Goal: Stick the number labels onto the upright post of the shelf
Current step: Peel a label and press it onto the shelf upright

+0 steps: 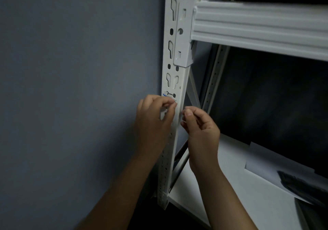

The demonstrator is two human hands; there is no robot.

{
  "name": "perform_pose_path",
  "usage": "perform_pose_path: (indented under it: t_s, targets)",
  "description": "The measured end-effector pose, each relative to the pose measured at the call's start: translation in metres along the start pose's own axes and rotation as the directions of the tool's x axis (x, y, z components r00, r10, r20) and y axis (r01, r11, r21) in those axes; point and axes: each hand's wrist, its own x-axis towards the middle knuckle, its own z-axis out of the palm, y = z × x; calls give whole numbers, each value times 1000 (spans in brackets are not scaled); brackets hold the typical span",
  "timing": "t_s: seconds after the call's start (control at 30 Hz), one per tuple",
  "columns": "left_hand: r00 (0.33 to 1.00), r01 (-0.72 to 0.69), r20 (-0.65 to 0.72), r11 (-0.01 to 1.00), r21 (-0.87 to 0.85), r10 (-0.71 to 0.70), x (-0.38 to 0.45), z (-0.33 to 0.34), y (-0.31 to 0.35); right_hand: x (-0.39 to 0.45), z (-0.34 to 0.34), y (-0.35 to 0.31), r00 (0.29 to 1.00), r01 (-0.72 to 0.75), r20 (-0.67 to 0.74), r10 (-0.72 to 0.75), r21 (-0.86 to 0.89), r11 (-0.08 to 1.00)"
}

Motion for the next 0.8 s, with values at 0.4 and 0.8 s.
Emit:
perform_pose_path:
  t_s: [0.4,0.8]
  targets:
    - [980,-89,-180,996,-25,83,-6,16,-12,2,5,16,989,127,-65,-132,-73,989]
    - [981,-89,-178,992,-86,72,-15,21,-14,7,6,20,990,135,29,-137,63,989]
